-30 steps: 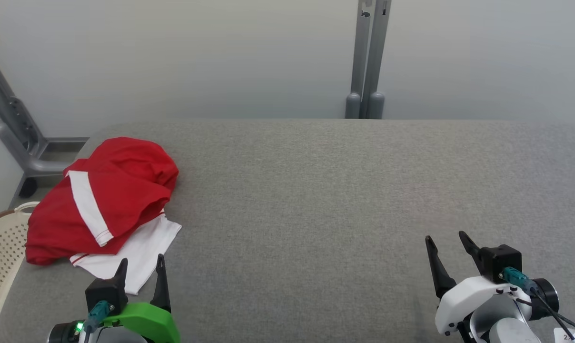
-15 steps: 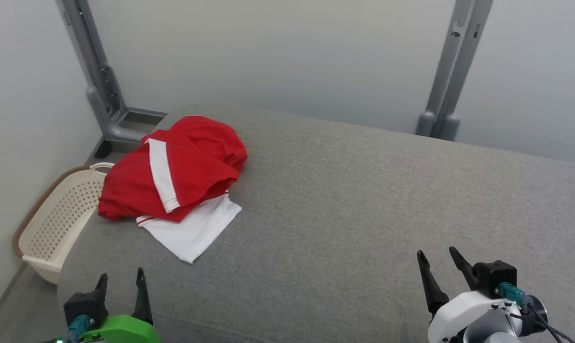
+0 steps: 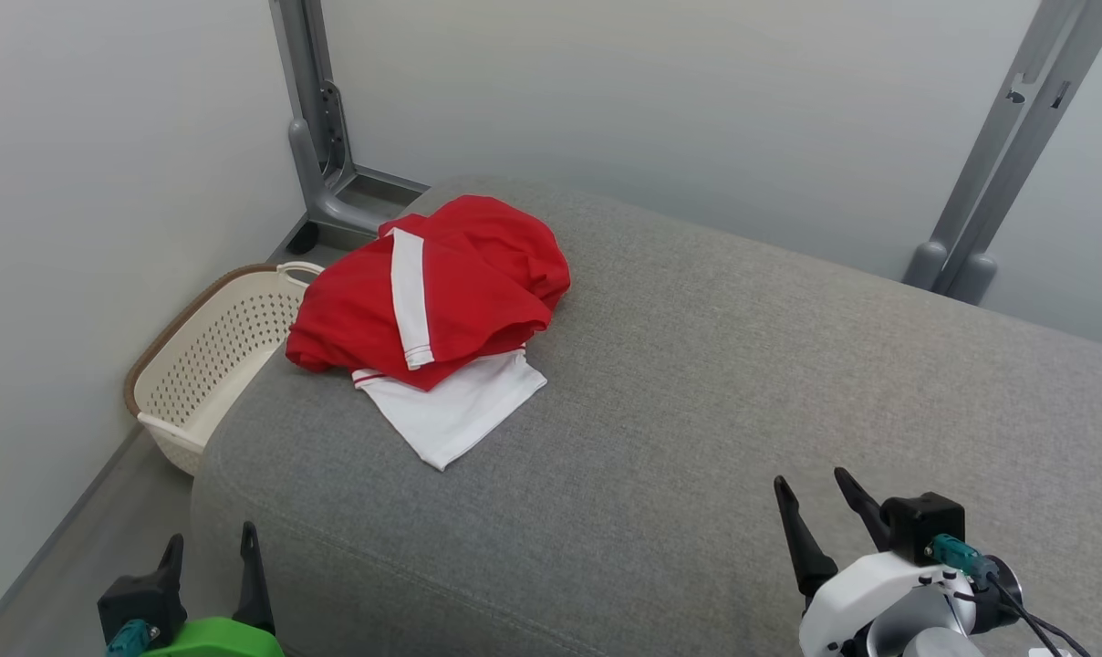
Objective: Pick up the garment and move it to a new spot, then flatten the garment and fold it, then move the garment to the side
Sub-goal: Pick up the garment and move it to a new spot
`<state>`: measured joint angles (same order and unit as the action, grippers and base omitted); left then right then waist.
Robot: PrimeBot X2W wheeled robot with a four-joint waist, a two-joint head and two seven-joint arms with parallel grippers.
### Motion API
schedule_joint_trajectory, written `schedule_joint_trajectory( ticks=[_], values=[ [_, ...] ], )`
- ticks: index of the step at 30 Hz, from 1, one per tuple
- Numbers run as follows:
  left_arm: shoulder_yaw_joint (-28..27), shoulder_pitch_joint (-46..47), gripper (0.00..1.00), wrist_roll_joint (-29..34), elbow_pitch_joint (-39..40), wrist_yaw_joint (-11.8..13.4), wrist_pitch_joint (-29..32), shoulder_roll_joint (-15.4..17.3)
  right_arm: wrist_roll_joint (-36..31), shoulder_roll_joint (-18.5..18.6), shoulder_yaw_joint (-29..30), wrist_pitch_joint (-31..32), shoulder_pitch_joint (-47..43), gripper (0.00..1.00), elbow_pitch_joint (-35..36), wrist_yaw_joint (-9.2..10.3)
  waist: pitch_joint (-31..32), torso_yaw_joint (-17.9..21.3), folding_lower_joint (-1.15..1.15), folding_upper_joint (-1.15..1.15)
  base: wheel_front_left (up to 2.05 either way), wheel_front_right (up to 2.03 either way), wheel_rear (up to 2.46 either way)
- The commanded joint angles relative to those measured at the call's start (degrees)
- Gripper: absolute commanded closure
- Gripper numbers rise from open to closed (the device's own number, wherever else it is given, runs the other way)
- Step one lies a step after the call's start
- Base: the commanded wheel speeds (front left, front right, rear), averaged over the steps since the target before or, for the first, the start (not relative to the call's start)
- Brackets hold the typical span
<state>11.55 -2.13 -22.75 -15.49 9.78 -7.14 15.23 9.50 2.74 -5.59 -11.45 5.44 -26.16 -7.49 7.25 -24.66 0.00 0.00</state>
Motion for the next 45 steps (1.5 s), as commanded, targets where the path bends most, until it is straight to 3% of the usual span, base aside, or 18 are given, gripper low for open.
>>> schedule_joint_trajectory(
  ticks=[1, 8, 16, 21, 26, 36, 41, 45],
  values=[
    [-0.1, -0.8, 0.00, -0.4, 0.7, 0.4, 0.0, 0.4, 0.1, 0.3, -0.2, -0.4, 0.8, 0.00, -0.5, 0.00, -0.7, -0.7, 0.00, 0.00, 0.00, 0.00, 0.00],
    [-0.1, -0.3, 0.00, -0.8, 1.7, 0.7, 0.9, 0.8, 0.3, 0.2, -0.6, -0.8, 1.4, 0.00, -1.2, 0.00, -1.0, -0.9, 0.00, 0.00, 0.00, 0.00, 0.00],
    [1.9, 9.0, 0.00, -3.2, -2.7, -3.3, 8.4, 0.8, -0.6, 0.2, 0.5, -0.2, -0.1, 0.00, -0.7, 0.00, -1.6, -0.6, 0.00, 0.00, 0.00, 0.00, 0.00],
    [2.3, 17.6, 0.00, -5.0, -7.8, -5.0, 14.4, 0.2, -2.1, 0.3, 0.4, 1.5, 0.2, 0.00, 1.0, 0.01, -3.7, 2.2, 0.00, 0.00, 0.00, 0.00, 0.00],
    [1.7, 27.9, 0.00, -7.9, -14.5, -7.1, 20.4, -0.3, -5.6, 0.3, -0.5, 4.8, 1.9, 0.00, 5.6, 0.01, -8.7, 7.6, 0.00, 0.00, 0.00, 0.00, 0.00],
    [-0.1, 42.8, 0.00, -10.4, -25.4, -9.8, 24.1, 1.9, -10.6, 0.2, -2.0, 11.0, 3.4, 0.00, 17.0, 0.01, -19.3, 16.6, 0.00, 0.00, 0.00, 0.00, 0.00],
    [-0.6, 47.9, 0.00, -10.2, -31.1, -8.2, 25.8, 3.6, -12.7, 0.2, -2.3, 13.0, 3.3, 0.00, 21.1, 0.01, -23.8, 19.8, 0.00, 0.00, 0.00, 0.00, 0.00],
    [-1.7, 50.0, 0.00, -11.0, -34.3, -8.4, 25.6, 5.6, -13.2, 0.2, -2.2, 13.6, 2.6, 0.00, 22.7, 0.01, -25.6, 21.3, 0.00, 0.00, 0.00, 0.00, 0.00]
  ],
)
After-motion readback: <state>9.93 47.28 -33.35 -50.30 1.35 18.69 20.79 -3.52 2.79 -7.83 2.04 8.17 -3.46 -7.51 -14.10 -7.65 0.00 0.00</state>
